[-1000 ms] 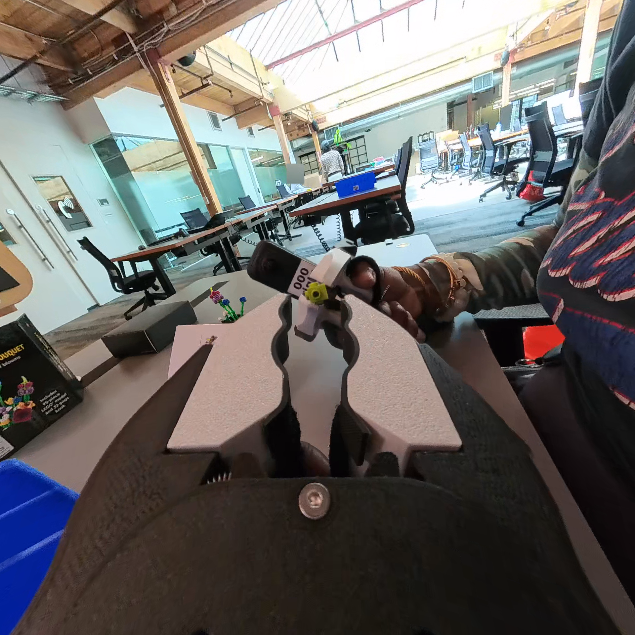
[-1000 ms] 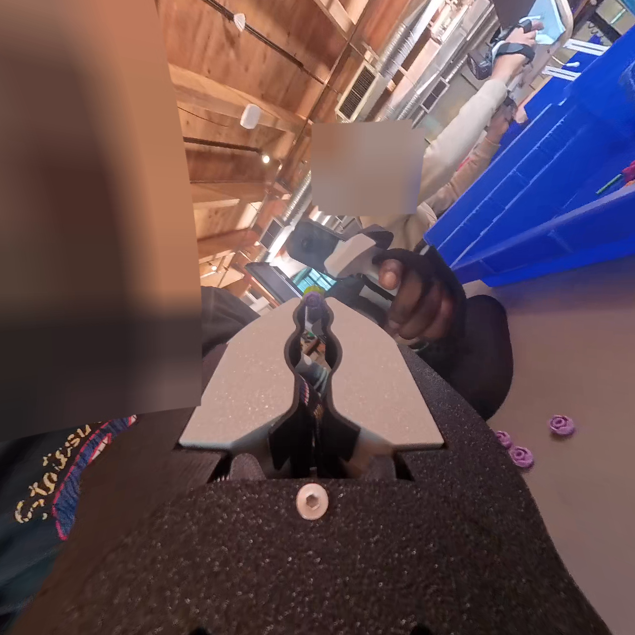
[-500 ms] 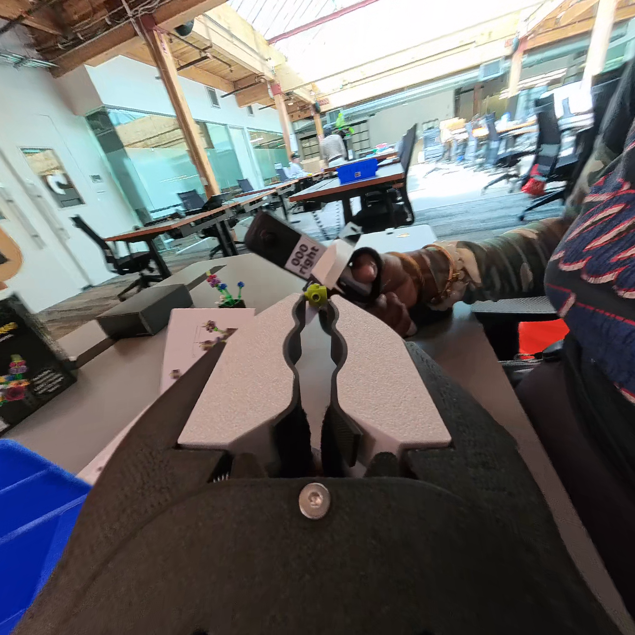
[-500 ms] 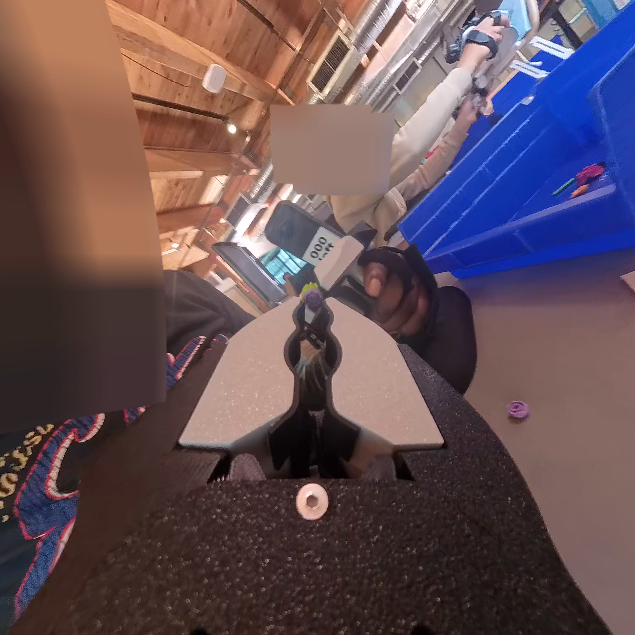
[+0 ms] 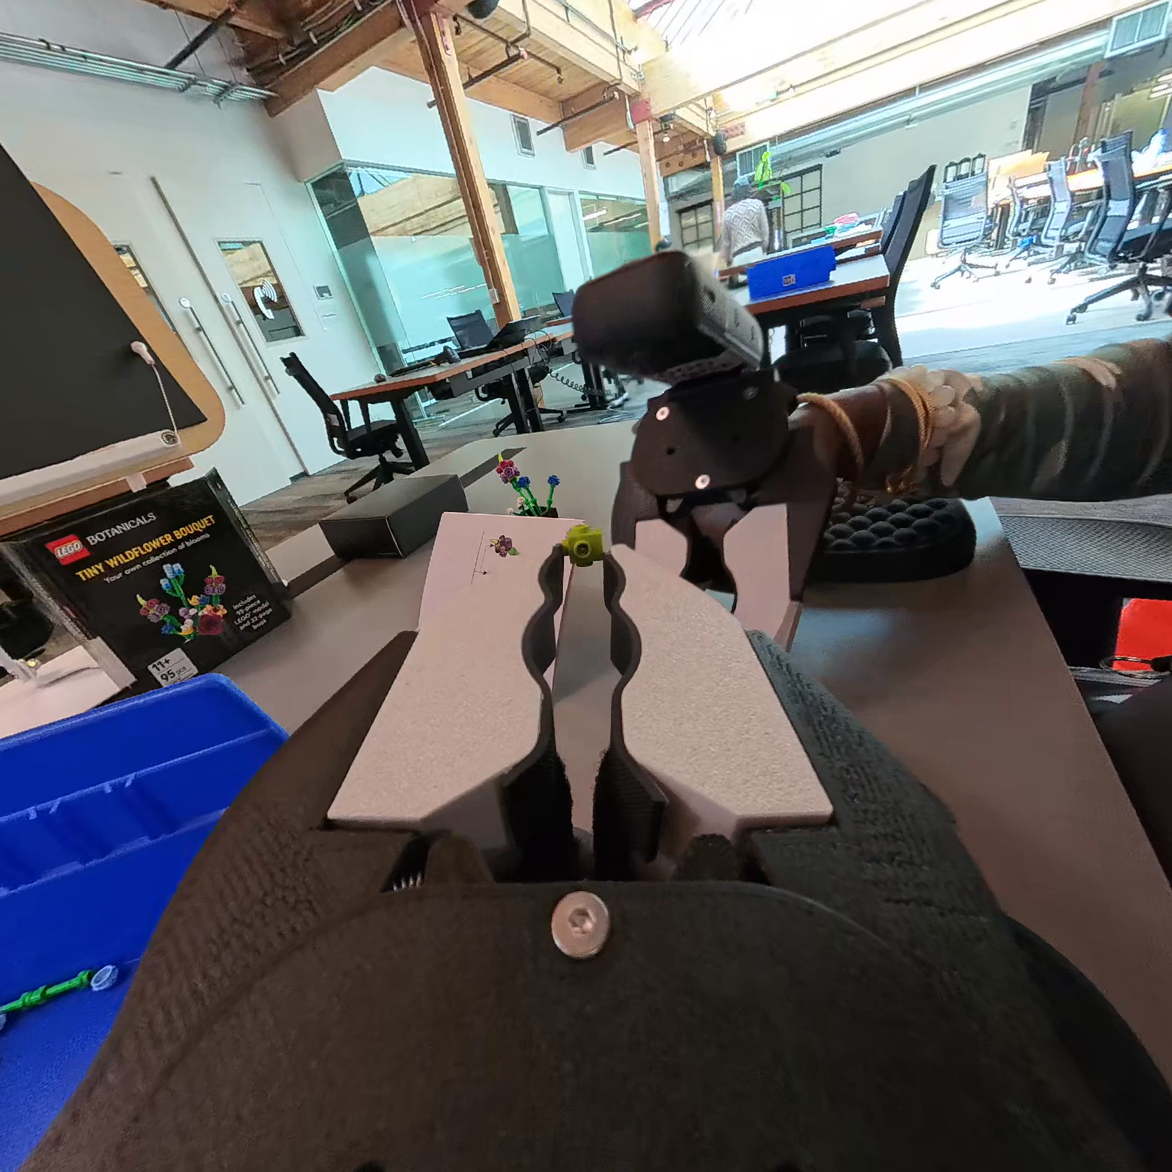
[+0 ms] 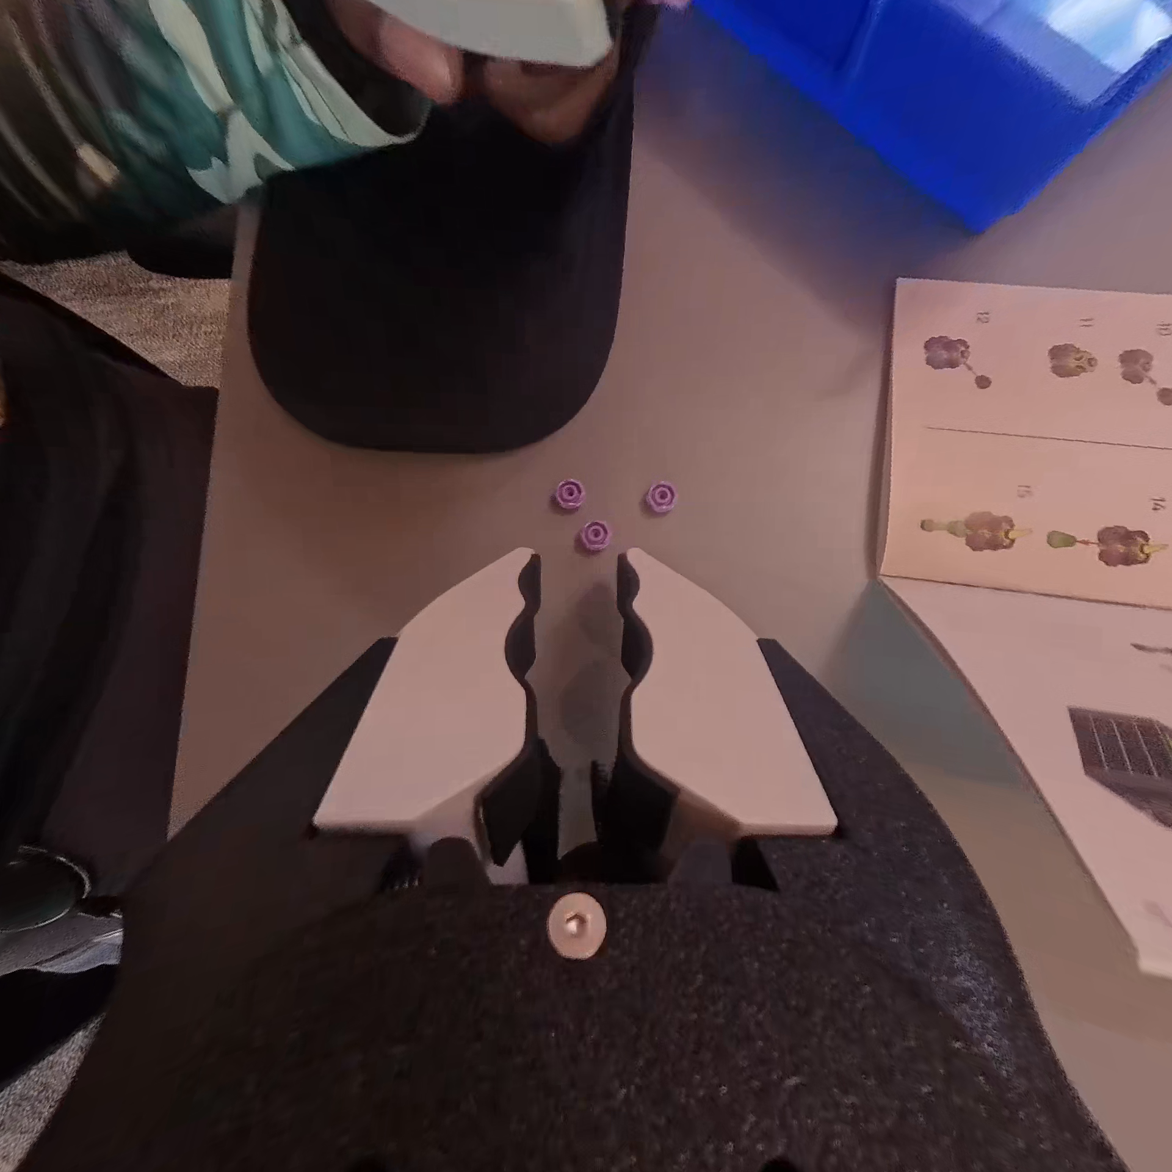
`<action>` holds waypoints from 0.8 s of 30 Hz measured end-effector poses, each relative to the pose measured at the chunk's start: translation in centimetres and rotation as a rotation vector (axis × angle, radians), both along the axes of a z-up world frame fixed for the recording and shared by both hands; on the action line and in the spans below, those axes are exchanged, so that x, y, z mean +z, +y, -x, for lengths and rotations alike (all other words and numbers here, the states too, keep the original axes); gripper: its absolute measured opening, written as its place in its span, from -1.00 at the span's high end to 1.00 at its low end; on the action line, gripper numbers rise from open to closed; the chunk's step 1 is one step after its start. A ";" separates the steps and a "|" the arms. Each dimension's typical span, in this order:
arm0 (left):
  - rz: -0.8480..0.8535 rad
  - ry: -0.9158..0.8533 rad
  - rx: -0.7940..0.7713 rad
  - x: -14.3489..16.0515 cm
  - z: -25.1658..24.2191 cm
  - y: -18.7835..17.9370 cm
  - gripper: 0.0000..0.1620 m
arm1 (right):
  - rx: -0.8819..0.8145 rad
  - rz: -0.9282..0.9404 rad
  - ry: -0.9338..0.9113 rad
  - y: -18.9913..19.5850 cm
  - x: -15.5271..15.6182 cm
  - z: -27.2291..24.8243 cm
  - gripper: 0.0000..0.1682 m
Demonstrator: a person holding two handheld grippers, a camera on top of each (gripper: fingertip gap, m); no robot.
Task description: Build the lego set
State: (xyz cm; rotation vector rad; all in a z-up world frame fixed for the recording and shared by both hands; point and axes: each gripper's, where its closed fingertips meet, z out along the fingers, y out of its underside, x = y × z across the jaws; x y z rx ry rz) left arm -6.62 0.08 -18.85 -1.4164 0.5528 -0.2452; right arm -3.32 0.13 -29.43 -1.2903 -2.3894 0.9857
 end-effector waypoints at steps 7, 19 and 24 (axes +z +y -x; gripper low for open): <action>0.020 0.050 -0.019 -0.6 -0.6 0.1 0.86 | 0.031 -0.062 -0.014 -0.2 -1.2 1.0 0.88; 0.091 0.211 0.011 -2.7 -1.6 0.8 0.86 | -0.212 0.443 0.490 1.5 7.9 1.1 0.89; 0.197 0.356 0.078 -5.0 -1.8 2.1 0.86 | -0.176 0.257 0.626 1.1 7.9 0.4 0.89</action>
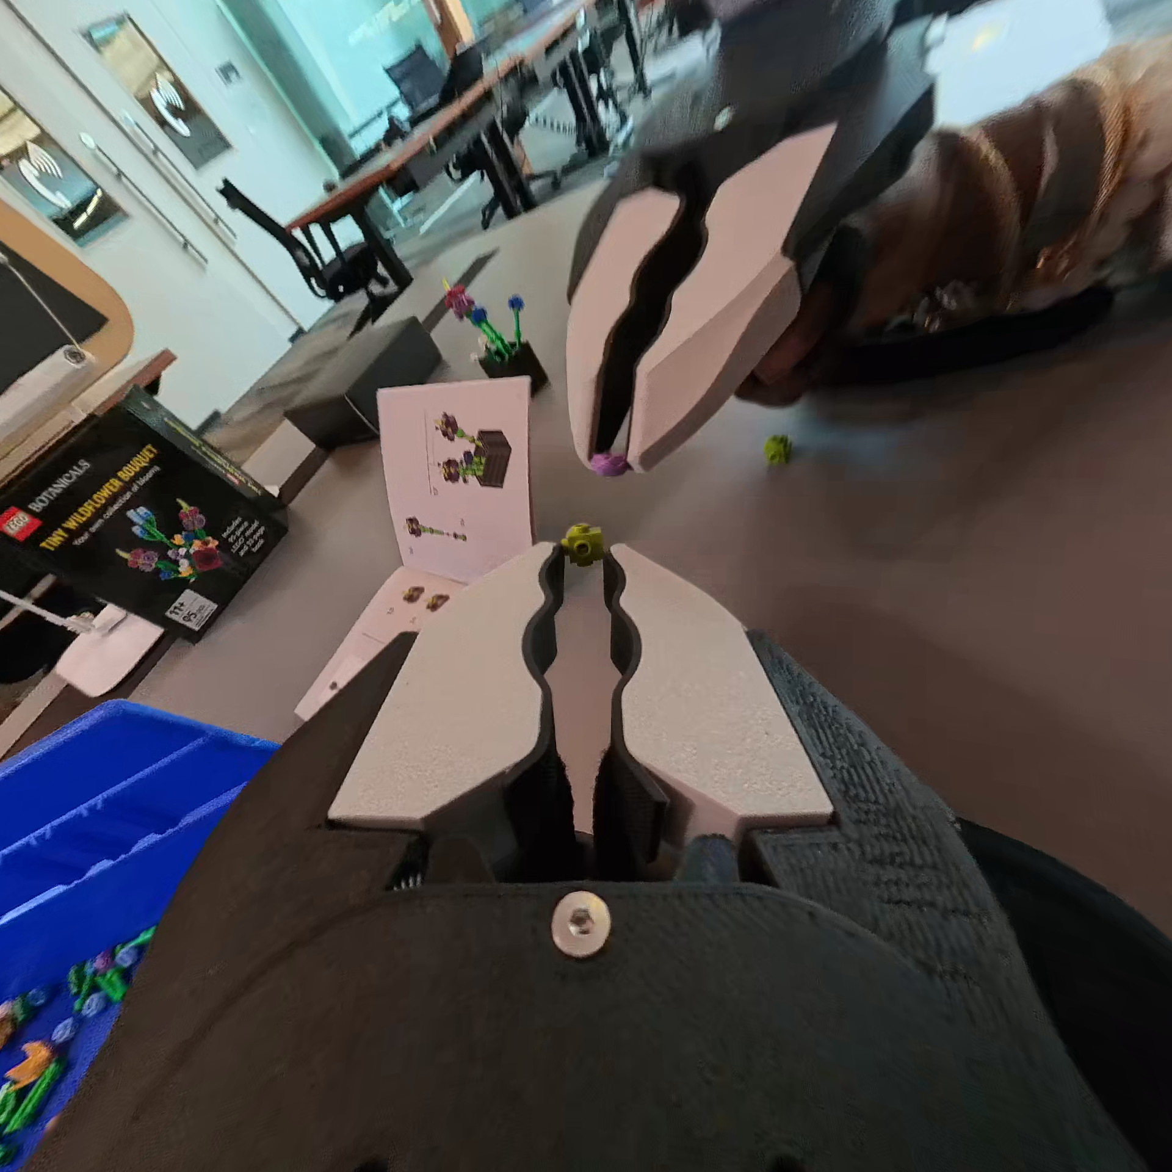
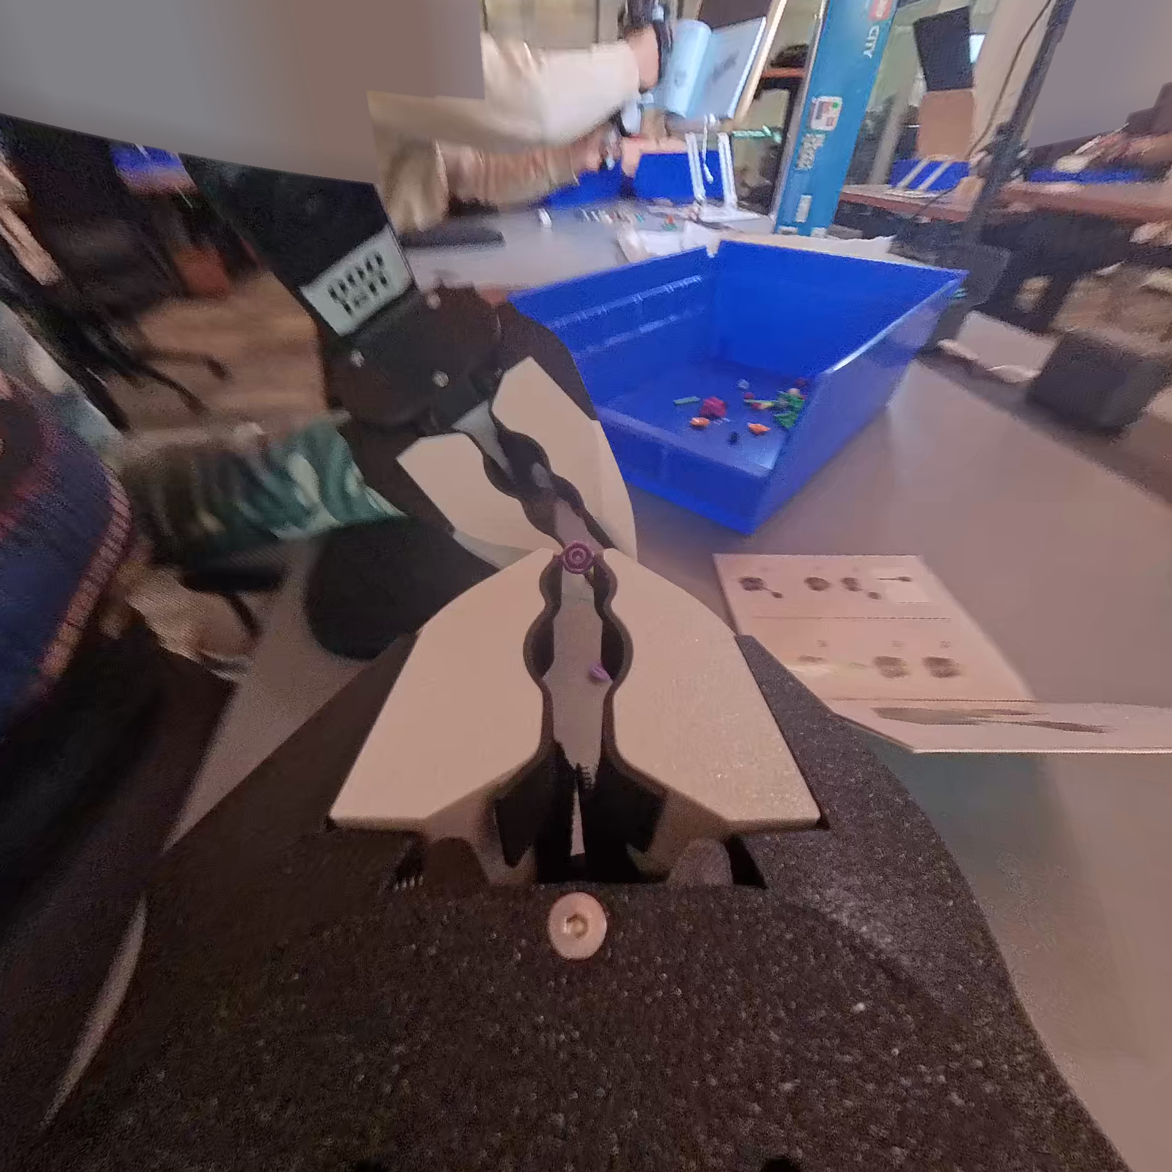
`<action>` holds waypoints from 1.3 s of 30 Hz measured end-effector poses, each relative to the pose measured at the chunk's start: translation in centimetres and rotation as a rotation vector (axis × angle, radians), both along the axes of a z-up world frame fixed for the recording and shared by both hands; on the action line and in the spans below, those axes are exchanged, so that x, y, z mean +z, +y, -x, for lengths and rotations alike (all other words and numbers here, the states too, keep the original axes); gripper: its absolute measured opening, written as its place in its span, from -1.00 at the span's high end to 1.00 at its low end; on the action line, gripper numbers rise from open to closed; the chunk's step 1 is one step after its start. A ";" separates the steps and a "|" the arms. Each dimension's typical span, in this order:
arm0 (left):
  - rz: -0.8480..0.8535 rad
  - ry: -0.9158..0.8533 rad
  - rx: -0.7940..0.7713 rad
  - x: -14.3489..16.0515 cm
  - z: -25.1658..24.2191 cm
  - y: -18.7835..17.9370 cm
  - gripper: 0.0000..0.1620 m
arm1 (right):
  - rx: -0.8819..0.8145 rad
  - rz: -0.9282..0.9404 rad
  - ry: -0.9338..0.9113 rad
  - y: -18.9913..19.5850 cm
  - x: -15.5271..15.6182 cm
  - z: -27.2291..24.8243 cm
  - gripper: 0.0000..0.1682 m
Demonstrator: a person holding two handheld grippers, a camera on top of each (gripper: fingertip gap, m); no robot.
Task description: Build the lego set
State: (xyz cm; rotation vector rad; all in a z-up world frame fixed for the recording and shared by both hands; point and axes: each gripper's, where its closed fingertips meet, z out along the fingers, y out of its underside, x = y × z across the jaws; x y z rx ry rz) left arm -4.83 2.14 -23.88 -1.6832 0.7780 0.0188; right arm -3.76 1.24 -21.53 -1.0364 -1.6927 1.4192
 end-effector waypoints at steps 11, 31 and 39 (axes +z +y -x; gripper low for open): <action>-0.048 0.183 -0.020 -1.1 -0.9 0.1 0.86 | -0.019 -0.068 -0.008 0.4 -1.0 -0.3 0.89; -0.076 0.204 -0.040 -1.0 -1.0 -0.1 0.86 | 0.001 -0.042 -0.062 -0.2 -2.3 0.2 0.89; -0.261 0.034 -0.208 2.5 -4.0 -1.7 0.89 | 0.119 -0.125 -0.238 -2.4 -5.2 0.3 0.90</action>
